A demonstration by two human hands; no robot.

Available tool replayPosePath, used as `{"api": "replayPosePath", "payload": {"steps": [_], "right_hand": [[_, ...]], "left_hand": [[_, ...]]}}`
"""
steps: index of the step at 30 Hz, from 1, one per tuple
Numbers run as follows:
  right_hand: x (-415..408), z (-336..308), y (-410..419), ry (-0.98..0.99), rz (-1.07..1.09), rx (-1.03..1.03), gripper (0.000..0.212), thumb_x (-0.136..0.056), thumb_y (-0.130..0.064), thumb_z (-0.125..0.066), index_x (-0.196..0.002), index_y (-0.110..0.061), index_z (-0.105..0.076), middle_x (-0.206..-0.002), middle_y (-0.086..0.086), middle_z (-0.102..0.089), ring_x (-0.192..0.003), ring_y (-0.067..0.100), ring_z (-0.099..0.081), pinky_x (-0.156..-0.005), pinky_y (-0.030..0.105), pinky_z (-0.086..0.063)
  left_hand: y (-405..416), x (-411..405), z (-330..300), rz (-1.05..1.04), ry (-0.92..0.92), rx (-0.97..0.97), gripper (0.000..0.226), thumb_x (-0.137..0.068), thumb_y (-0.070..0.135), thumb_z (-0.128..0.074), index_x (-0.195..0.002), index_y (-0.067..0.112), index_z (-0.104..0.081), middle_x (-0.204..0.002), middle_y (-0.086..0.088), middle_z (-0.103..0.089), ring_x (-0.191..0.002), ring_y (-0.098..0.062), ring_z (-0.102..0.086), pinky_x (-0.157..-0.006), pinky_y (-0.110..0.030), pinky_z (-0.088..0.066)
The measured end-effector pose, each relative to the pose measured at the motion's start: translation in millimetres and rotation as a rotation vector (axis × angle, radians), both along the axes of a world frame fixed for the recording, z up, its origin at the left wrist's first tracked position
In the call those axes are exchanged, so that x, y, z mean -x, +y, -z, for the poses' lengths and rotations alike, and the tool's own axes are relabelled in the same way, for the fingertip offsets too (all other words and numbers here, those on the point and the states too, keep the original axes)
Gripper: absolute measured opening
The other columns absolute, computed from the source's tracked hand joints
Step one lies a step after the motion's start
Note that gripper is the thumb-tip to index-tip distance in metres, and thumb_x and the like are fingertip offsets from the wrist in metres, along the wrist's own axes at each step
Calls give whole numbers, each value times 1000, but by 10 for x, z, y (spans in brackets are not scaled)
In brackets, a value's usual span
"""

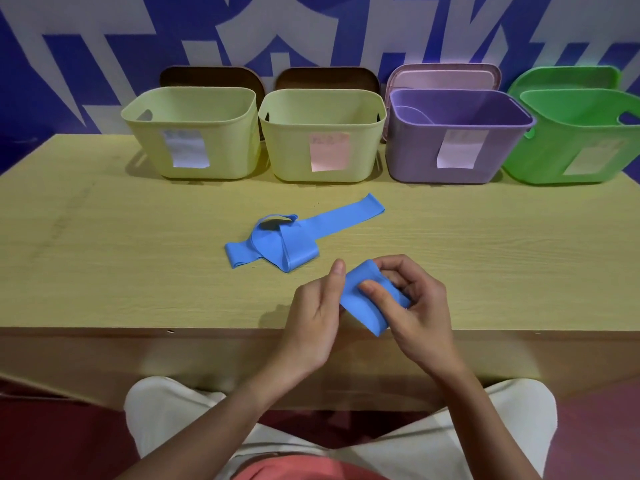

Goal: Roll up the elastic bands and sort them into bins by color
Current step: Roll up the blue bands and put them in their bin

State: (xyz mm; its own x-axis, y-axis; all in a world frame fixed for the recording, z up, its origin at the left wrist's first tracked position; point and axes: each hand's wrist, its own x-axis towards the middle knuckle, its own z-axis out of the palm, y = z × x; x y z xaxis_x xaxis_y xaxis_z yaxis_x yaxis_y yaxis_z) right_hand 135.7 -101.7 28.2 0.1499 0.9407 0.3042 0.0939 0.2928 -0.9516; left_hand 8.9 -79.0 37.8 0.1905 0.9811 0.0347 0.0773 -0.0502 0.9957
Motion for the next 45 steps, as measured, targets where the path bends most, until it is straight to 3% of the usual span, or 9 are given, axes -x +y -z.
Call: {"api": "replayPosePath", "payload": {"steps": [8,11,17,27,30,34,37,42,45], "right_hand": [[-13,24,23,-26,-52,-50,21,-85,-32,-62,-105,-29,-66,-87,14,-66,-79,29,-60,-72,24,-49],[-22,-6,30,-72,-88,-66,22,-88,-27,-59,-108,-21,-64,-96,0,-69,-85,21,-63,-75,22,-49],[-32,-8,44,-75,-46,-57,6,-87,-22,-65,-92,-20,-62,-78,-7,-66,-70,2,-58,-66,14,-43],[31,40,38,-11,-27,-21,9,-84,-15,-65,-92,-17,-66,-80,-5,-68,-72,4,-59,-68,14,-45],[49,34,36,93,-48,-19,17,-83,-13,-66,-99,-16,-67,-89,-2,-72,-80,8,-64,-73,19,-50],[38,20,39,125,-88,-10,30,-85,-14,-68,-114,-17,-66,-100,23,-66,-89,19,-62,-80,32,-53],[31,-22,57,87,-117,-11,26,-87,-10,-63,-113,-12,-65,-104,10,-70,-92,16,-62,-80,26,-51],[7,-43,86,23,-105,-24,14,-87,-12,-63,-100,-14,-67,-83,20,-62,-75,14,-56,-71,21,-46],[2,-27,87,34,-88,-15,14,-86,-13,-63,-99,-16,-68,-82,20,-63,-74,13,-55,-69,21,-47]], "left_hand": [[10,5,-93,-11,-209,285,46,-102,32,-33,-58,18,-29,-41,8,-18,-34,-6,-15,-38,-17,-16],[9,26,-130,68,-251,346,52,-102,32,-32,-51,22,-25,-41,5,-15,-34,-8,-12,-38,-16,-17],[63,27,-145,88,-147,355,49,-101,35,-34,-55,22,-24,-43,5,-17,-37,-9,-14,-42,-19,-13],[51,53,143,-178,177,-345,44,-92,49,-31,-58,22,-27,-51,5,-32,-48,-8,-26,-48,-31,-22],[41,5,87,-199,64,-258,46,-95,45,-35,-56,22,-27,-47,9,-30,-48,-6,-25,-46,-26,-22],[60,-29,-12,-183,-94,27,48,-103,28,-36,-62,3,-42,-48,0,-30,-42,-11,-26,-42,-22,-23],[57,-23,-105,-84,-185,208,38,-102,28,-34,-68,12,-37,-44,7,-21,-36,-6,-17,-38,-19,-16],[98,15,-160,13,-141,260,40,-101,26,-34,-62,19,-26,-45,8,-18,-37,-7,-15,-38,-17,-17],[141,30,-123,-21,-18,121,41,-102,31,-36,-64,20,-29,-47,8,-24,-40,-7,-22,-40,-18,-21]]}}
